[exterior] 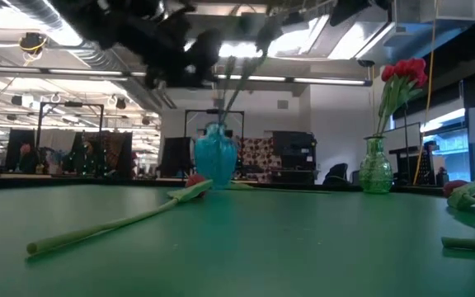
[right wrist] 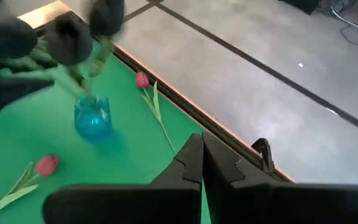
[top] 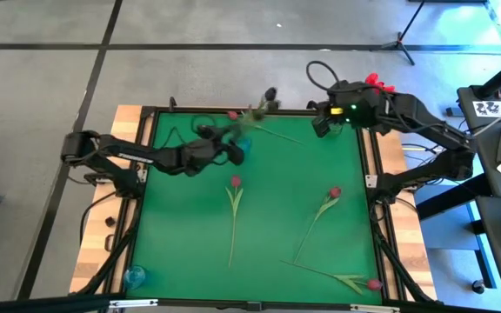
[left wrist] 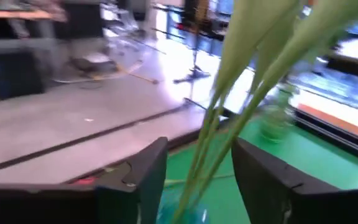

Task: Sort flowers into vase by color
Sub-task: Put the pink tulip into the bottom blue vase

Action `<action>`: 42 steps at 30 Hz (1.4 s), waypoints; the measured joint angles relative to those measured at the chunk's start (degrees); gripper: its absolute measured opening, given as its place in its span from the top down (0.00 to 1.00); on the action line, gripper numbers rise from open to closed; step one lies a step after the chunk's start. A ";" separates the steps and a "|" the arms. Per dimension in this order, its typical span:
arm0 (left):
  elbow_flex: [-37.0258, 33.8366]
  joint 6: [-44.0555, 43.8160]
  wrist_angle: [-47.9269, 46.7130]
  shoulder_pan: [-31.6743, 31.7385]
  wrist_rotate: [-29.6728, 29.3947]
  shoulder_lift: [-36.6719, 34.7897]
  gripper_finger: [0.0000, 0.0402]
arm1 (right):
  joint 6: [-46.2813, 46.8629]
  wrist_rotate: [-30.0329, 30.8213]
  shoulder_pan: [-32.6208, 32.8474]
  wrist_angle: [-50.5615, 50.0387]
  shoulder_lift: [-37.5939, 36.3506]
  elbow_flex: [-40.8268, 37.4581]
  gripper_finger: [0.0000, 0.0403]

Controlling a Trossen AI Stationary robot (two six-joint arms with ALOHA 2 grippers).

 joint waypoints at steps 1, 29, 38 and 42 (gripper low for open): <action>-2.12 -0.26 1.02 0.74 -0.81 -1.41 0.58 | 0.42 -0.12 0.12 -0.37 -0.29 0.00 1.00; -15.12 3.27 6.37 0.79 13.39 -14.33 0.72 | 3.68 -0.38 3.43 -1.52 0.77 0.02 0.84; -15.14 -0.24 -7.12 -10.35 12.83 -26.24 0.60 | 1.00 -1.31 3.43 -1.10 0.78 0.02 0.64; -15.14 0.01 -8.49 -14.79 11.06 -29.45 0.51 | 0.99 -1.36 3.43 -0.03 0.78 0.02 0.55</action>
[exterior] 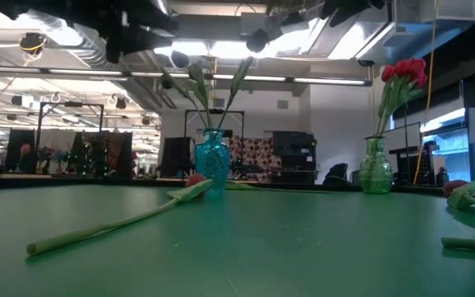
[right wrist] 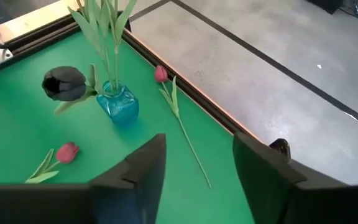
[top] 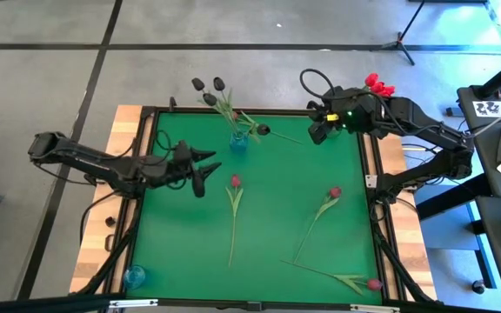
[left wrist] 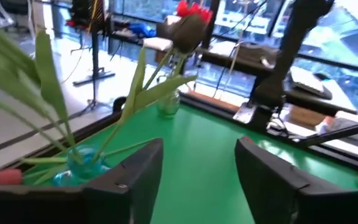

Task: Sort flowers into vase by color
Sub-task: Put the pink tulip into the bottom blue vase

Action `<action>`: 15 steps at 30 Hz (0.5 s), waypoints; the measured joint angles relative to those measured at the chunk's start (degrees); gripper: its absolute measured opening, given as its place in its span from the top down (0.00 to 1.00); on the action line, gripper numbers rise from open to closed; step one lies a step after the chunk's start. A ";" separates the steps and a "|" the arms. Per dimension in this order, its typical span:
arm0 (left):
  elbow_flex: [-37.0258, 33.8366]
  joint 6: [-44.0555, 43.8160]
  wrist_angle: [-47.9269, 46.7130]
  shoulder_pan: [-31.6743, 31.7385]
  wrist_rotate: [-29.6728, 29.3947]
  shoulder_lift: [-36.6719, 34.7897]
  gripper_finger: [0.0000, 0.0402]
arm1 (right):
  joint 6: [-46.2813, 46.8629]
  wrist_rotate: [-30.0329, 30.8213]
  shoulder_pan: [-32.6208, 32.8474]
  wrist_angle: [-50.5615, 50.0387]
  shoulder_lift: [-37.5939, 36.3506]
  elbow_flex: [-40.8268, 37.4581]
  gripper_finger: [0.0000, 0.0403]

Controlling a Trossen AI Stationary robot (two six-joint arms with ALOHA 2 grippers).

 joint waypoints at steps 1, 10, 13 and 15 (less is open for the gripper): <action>0.00 0.53 -0.01 -0.77 -0.43 -0.60 0.49 | 0.00 -0.02 0.00 0.00 0.00 0.00 0.52; 0.00 0.20 -2.95 -2.16 2.09 -0.77 0.35 | -0.61 -2.10 0.00 -1.57 0.00 0.00 0.27; 1.02 1.50 -2.85 -3.77 2.14 -1.53 0.34 | -0.79 -4.02 0.02 -3.68 0.29 0.00 0.24; 2.33 1.09 -3.32 -4.82 1.96 -2.05 0.34 | -1.25 -5.10 0.00 -4.36 0.48 -0.12 0.24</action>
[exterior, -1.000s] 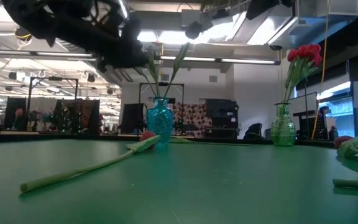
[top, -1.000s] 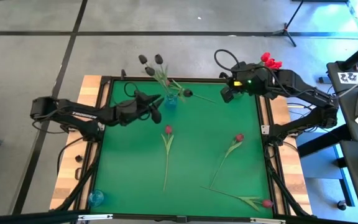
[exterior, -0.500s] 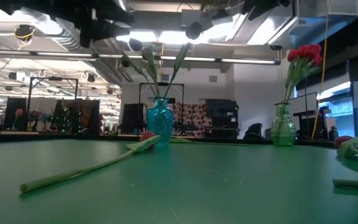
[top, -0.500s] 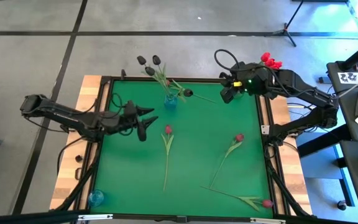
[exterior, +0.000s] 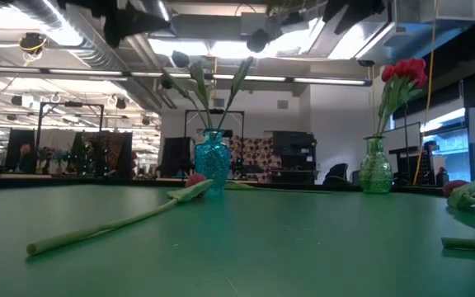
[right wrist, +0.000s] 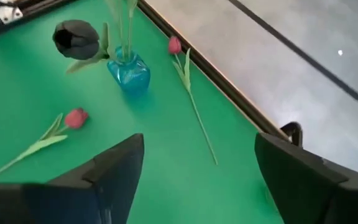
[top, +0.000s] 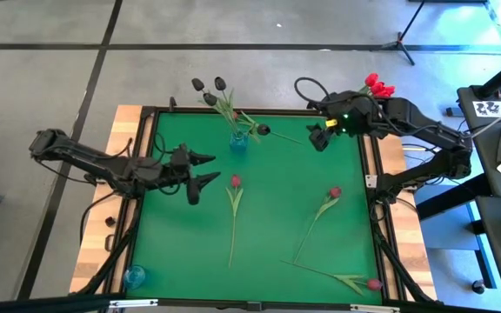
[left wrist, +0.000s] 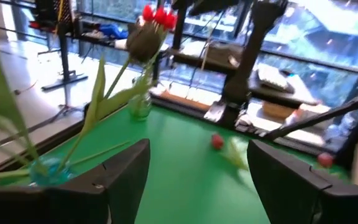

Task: Sort flowers into vase by color
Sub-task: Put the pink tulip into the bottom blue vase

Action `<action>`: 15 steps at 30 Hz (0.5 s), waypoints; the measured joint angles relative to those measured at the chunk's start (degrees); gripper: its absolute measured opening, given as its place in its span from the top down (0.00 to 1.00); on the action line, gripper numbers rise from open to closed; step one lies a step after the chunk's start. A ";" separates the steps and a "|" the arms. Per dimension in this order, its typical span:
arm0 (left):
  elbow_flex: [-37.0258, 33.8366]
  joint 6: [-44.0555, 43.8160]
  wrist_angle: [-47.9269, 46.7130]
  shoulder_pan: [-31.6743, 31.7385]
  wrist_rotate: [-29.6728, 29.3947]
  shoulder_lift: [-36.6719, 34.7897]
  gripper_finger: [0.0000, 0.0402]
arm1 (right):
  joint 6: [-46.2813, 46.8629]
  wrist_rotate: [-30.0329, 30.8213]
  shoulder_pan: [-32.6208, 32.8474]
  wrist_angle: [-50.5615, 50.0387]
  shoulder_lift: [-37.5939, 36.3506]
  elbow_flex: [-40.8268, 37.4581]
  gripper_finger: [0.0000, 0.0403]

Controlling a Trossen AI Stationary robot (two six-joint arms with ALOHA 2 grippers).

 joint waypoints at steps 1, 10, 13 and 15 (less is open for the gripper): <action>1.03 -0.25 -0.53 -0.37 -0.27 -0.06 0.34 | -0.75 -0.02 0.00 0.45 0.06 -0.29 0.24; 10.77 -5.00 -13.64 0.11 -6.11 0.00 0.35 | -10.29 -3.00 -0.15 7.50 0.17 -3.42 0.26; 13.51 -8.03 -13.82 1.81 -6.39 0.00 0.35 | -14.32 -3.89 -1.71 9.02 0.40 -3.40 0.26; 15.08 -8.94 -13.82 2.66 -6.48 -0.02 0.35 | -16.92 -6.97 -4.02 9.88 0.75 -3.40 0.26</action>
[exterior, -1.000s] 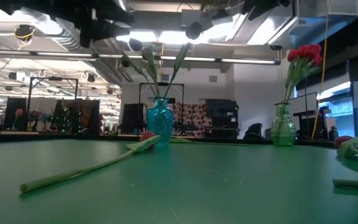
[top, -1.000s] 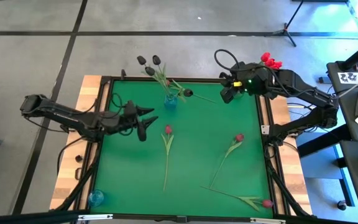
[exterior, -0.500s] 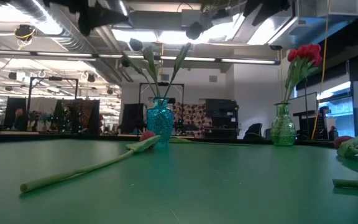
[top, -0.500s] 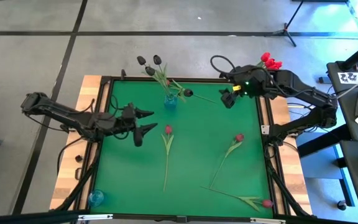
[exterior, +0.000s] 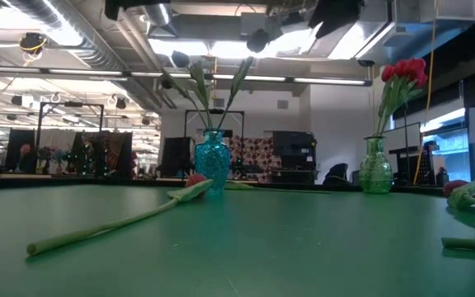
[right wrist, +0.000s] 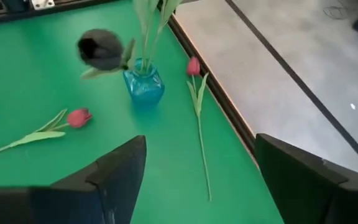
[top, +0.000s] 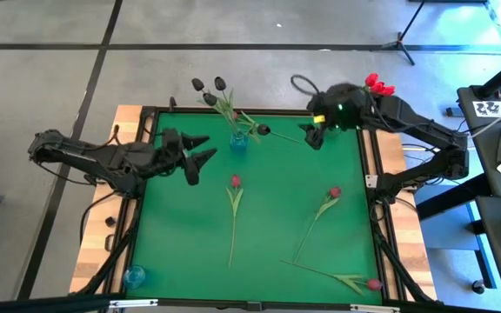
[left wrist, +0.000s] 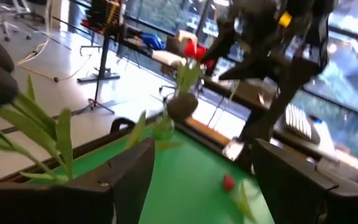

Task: Sort flowers into vase by color
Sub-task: Put the pink tulip into the bottom blue vase

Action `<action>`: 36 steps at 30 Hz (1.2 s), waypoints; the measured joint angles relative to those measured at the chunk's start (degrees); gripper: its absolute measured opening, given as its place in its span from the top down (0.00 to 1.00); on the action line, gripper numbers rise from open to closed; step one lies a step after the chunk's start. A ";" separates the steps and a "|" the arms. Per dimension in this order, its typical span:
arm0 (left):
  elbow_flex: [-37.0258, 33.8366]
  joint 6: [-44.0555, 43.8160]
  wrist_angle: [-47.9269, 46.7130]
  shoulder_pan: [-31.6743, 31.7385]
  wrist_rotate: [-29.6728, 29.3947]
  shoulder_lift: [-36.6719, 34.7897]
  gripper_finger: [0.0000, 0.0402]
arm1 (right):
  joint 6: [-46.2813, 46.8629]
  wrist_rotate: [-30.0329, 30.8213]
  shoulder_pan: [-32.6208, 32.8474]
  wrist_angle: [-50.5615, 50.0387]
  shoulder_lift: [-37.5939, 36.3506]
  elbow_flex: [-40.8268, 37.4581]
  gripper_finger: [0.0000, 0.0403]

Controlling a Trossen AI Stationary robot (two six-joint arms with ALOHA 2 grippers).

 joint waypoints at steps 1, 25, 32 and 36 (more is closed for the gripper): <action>0.78 -0.37 0.00 0.41 -0.31 0.02 0.35 | -1.50 -1.84 -1.51 0.85 0.42 0.00 0.26; 8.95 -3.62 -0.22 -7.01 -17.99 -3.73 0.35 | -25.16 -34.09 -19.02 28.96 8.21 -25.81 0.26; 8.95 -3.67 -1.40 -7.16 -19.53 -6.06 0.35 | -25.48 -31.48 -20.08 36.19 15.03 -26.38 0.26; 8.95 -5.14 -1.42 -7.16 -19.61 -6.36 0.35 | -25.96 -34.62 -22.34 39.59 19.29 -26.32 0.29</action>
